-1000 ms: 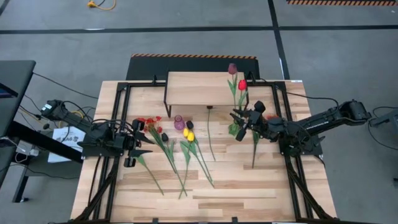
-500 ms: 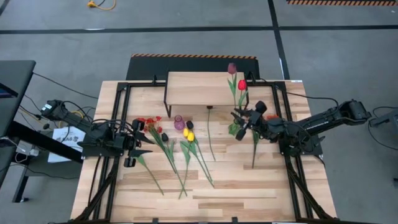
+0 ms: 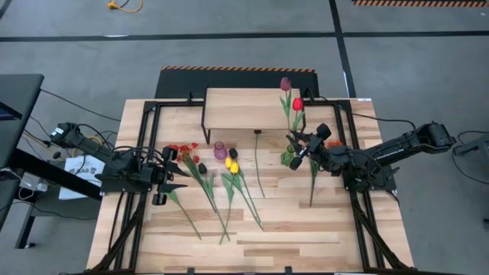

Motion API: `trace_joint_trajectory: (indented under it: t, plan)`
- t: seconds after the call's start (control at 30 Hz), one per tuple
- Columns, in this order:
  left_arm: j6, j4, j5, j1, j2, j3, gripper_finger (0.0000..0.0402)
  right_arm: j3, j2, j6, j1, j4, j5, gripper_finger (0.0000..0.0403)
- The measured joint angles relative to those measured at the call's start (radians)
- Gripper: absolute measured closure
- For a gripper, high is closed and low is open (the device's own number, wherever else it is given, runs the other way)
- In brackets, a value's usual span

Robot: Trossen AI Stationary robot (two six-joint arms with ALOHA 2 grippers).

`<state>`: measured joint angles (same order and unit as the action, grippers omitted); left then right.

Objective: Pick and place flowers into a vace then onto a shelf
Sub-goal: Put the dark red tulip into the green vase

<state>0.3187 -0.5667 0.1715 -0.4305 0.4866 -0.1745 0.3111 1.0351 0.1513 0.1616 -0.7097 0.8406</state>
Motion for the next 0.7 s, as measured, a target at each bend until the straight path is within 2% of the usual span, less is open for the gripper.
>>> trace_joint_trajectory:
  t: [0.33,0.57,0.7]
  plan:
    - [0.0,0.0,0.0,0.0,0.0,0.0,0.0276,0.0,0.0,-0.02,0.039,0.0,-0.005,0.0316]
    - [-0.017,0.0,0.0,0.0,0.0,0.0,0.0276,0.0,0.0,-0.021,0.163,-0.001,-0.01,0.0316]
    - [-0.027,-0.002,0.0,0.0,0.0,0.0,0.0276,0.0,0.0,-0.021,0.246,-0.002,-0.069,0.0316]
